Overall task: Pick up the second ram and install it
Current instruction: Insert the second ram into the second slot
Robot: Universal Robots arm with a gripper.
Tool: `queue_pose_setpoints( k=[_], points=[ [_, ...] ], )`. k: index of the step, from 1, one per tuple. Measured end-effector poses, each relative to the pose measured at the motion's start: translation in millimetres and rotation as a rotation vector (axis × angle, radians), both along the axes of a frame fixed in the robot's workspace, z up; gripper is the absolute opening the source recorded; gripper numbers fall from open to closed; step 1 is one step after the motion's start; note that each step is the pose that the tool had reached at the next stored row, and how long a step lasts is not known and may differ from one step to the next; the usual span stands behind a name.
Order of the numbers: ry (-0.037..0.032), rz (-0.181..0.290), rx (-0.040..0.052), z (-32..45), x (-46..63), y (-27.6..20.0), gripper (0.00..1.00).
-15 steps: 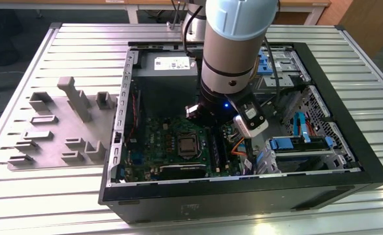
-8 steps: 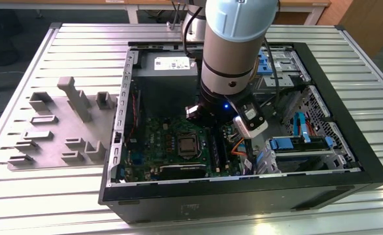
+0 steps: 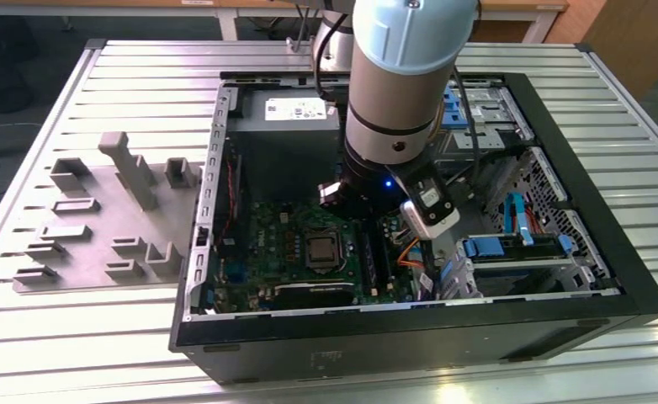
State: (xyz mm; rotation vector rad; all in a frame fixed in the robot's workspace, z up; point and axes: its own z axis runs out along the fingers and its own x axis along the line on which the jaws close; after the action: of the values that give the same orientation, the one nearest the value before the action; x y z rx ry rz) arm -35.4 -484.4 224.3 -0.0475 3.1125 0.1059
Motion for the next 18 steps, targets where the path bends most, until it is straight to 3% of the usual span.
queue_pose_setpoints(
  k=[18],
  points=[
    [0.0000, -0.040, 0.0000, -0.1, 1.9, 0.0, 0.12]
  ],
)
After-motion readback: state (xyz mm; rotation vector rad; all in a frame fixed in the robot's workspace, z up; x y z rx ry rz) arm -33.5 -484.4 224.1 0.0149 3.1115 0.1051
